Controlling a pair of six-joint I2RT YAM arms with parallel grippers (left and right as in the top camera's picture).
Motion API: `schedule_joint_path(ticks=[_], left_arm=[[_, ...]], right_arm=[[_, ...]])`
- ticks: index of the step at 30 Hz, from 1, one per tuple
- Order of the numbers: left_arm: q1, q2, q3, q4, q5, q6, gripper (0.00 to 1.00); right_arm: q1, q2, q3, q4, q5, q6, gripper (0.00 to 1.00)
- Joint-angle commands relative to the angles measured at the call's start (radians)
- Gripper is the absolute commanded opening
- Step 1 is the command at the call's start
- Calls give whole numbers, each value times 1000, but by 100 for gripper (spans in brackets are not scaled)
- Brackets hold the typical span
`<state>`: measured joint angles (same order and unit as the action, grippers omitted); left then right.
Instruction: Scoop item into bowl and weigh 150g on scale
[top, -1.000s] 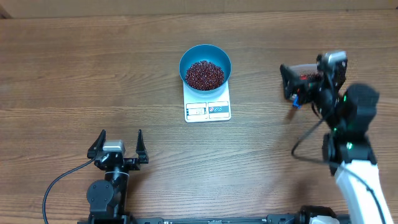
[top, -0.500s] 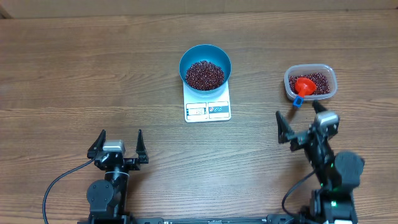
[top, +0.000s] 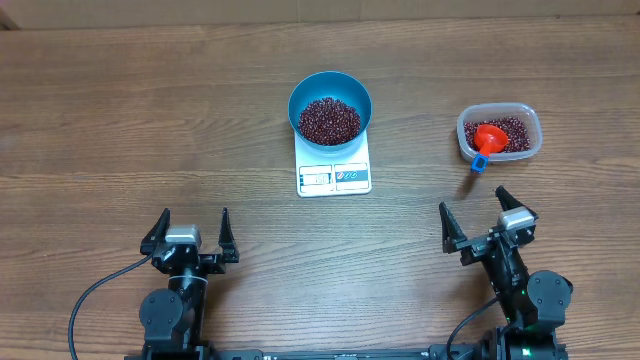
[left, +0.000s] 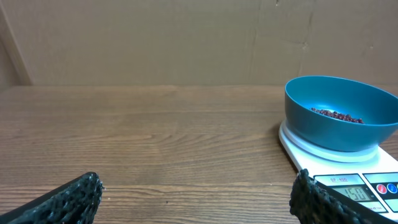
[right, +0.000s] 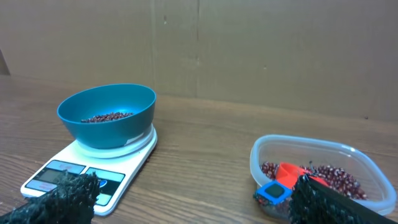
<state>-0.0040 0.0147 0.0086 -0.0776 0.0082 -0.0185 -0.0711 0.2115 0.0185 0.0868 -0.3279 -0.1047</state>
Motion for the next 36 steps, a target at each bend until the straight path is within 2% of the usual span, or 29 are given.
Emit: schedule_joint_path(ticks=[1,8,18,36], left_arm=[[5,-11,-4,0,11,19,100],[5,-11,-4,0,11,19,100],[5,-11,-4,0,11,19,100],[5,-11,-4,0,11,19,100]], right_arm=[[6,-29,-11,-27,13,2,100],[6,-105,-11,-147,13,2,100],[6,-209,-11,-145,13,2,100],[6,-209,-11,-145,13,3,100]])
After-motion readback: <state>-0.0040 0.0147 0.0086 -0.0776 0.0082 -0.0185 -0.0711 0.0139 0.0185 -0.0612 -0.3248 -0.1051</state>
